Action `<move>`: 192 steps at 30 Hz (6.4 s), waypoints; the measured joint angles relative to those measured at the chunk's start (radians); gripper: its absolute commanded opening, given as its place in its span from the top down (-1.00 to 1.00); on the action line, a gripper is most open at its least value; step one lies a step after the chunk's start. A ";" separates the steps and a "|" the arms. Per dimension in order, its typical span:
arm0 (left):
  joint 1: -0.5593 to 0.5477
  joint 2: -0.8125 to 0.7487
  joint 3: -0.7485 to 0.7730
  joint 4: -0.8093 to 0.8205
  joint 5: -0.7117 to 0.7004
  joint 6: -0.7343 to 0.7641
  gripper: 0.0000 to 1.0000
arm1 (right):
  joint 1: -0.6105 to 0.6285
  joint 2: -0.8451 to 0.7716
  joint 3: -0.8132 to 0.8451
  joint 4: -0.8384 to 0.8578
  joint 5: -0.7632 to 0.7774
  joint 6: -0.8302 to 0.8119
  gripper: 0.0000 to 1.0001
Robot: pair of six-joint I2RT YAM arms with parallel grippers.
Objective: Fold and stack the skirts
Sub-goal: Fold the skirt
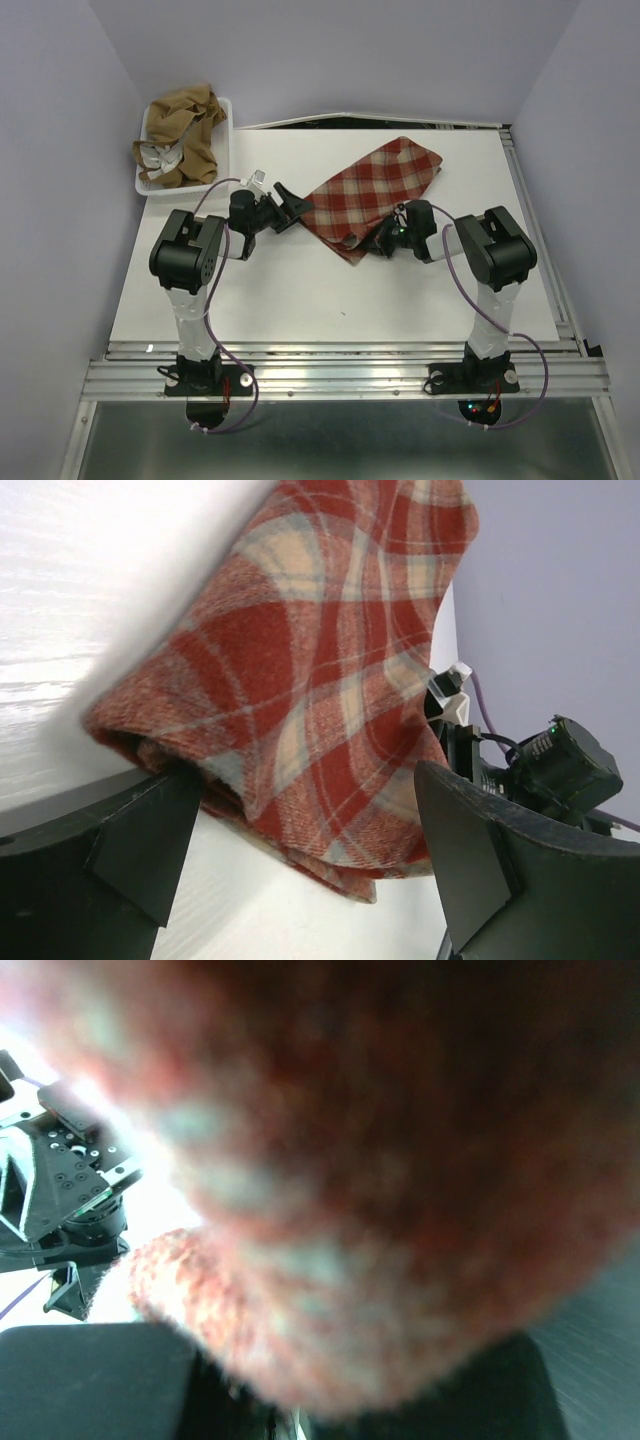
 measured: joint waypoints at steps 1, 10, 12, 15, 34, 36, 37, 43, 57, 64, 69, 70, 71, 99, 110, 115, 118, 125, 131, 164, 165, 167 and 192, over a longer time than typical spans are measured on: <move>-0.003 0.004 0.002 0.013 0.000 -0.007 -0.97 | 0.000 0.000 0.000 0.000 0.000 -0.001 0.99; -0.033 0.032 0.007 0.077 -0.001 -0.061 -0.97 | 0.000 0.000 0.004 -0.010 -0.001 -0.003 0.99; -0.034 0.042 0.007 0.097 -0.005 -0.077 -0.97 | 0.000 0.000 0.004 -0.010 -0.001 -0.003 0.99; -0.034 0.068 0.007 0.135 -0.016 -0.117 -0.97 | 0.000 0.000 0.004 -0.010 -0.001 -0.004 0.99; 0.008 0.129 0.056 0.286 -0.045 -0.220 -0.97 | 0.001 -0.023 0.050 -0.142 0.028 -0.101 0.99; 0.015 0.129 0.056 0.286 -0.045 -0.220 -0.97 | 0.002 -0.025 0.050 -0.147 0.031 -0.104 0.99; 0.019 0.129 0.056 0.285 -0.045 -0.219 -0.97 | 0.002 -0.025 0.051 -0.148 0.032 -0.105 0.99; 0.032 0.129 0.058 0.278 -0.045 -0.216 -0.97 | 0.002 -0.030 0.050 -0.156 0.038 -0.108 0.99; 0.034 0.156 0.070 0.303 -0.045 -0.227 -0.97 | 0.003 -0.033 0.050 -0.162 0.043 -0.109 0.99; 0.025 0.155 0.053 0.295 -0.085 -0.209 -0.97 | 0.002 -0.035 0.050 -0.163 0.045 -0.112 0.99; 0.029 0.142 0.053 0.236 -0.129 -0.177 -0.97 | 0.002 -0.043 0.041 -0.163 0.053 -0.115 0.99; 0.031 0.137 0.053 0.225 -0.133 -0.171 -0.97 | 0.002 -0.044 0.041 -0.163 0.053 -0.115 0.99; 0.032 0.132 0.053 0.216 -0.134 -0.167 -0.97 | 0.002 -0.045 0.040 -0.163 0.053 -0.114 0.99; 0.060 -0.516 0.166 -0.678 -0.065 0.396 -0.97 | 0.010 -0.264 0.093 -0.827 0.153 -0.360 0.55; -0.109 -0.311 0.531 -1.050 -0.152 0.889 -0.97 | 0.010 -0.289 0.499 -1.309 0.083 -1.049 0.60; -0.179 -0.282 0.553 -1.141 -0.129 1.057 -0.96 | 0.000 -0.422 0.546 -1.415 0.081 -1.213 0.48; -0.200 -0.280 0.553 -1.161 -0.113 1.133 -0.58 | -0.007 -0.447 0.570 -1.398 0.071 -1.208 0.52; -0.285 -0.175 0.557 -1.222 -0.108 1.304 -0.08 | -0.026 -0.216 0.575 -1.247 0.016 -1.114 0.55; -0.340 -0.059 0.551 -1.266 -0.185 1.400 0.26 | -0.051 0.001 0.575 -1.144 0.003 -1.072 0.49; -0.309 -0.060 0.439 -1.532 0.014 1.382 0.67 | -0.035 0.082 0.484 -1.347 -0.213 -1.334 0.35; -0.314 -0.060 0.439 -1.540 0.013 1.391 0.60 | -0.025 0.082 0.483 -1.368 -0.221 -1.347 0.32; -0.320 -0.062 0.439 -1.549 -0.013 1.398 0.40 | 0.001 0.082 0.482 -1.411 -0.229 -1.378 0.31; -0.165 0.028 0.901 -1.447 -0.175 1.226 -0.19 | -0.242 0.084 1.157 -1.304 0.042 -1.337 -0.07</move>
